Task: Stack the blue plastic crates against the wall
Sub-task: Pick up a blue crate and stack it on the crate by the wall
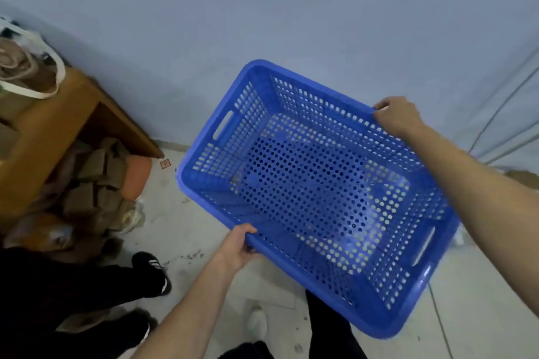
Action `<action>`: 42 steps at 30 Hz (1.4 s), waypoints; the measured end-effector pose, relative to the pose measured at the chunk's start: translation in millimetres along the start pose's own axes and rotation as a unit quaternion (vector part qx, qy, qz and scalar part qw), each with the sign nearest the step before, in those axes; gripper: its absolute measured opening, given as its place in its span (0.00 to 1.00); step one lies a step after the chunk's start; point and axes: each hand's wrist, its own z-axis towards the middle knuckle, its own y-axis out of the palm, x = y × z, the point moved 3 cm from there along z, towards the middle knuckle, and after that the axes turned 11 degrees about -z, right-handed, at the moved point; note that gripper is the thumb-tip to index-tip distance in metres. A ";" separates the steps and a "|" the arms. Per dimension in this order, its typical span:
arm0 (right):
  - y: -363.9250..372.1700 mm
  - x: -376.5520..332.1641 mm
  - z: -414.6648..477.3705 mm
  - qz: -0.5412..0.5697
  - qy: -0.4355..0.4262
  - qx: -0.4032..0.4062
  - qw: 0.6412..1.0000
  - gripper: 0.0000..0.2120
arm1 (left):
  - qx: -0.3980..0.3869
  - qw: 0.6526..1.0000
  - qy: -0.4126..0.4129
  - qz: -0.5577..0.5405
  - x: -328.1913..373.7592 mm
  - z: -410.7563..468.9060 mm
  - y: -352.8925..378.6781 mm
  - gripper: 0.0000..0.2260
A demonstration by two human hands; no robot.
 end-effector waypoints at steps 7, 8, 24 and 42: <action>47.3 -36.2 103.0 -0.048 -0.114 -0.046 0.991 0.15 | 0.063 0.994 0.010 -0.086 7.5 37.1 27.1 0.08; 53.9 -38.8 117.2 -0.063 -0.134 -0.041 0.988 0.16 | 0.069 0.993 0.001 -0.101 4.9 46.2 33.5 0.07; 175.8 -31.5 248.5 -0.234 -0.206 -0.058 0.949 0.20 | 0.079 0.976 -0.041 -0.197 -32.6 148.6 91.5 0.07; 220.4 -2.2 281.1 -0.267 -0.189 -0.099 0.940 0.22 | 0.092 0.976 -0.037 -0.196 -44.4 191.4 106.6 0.16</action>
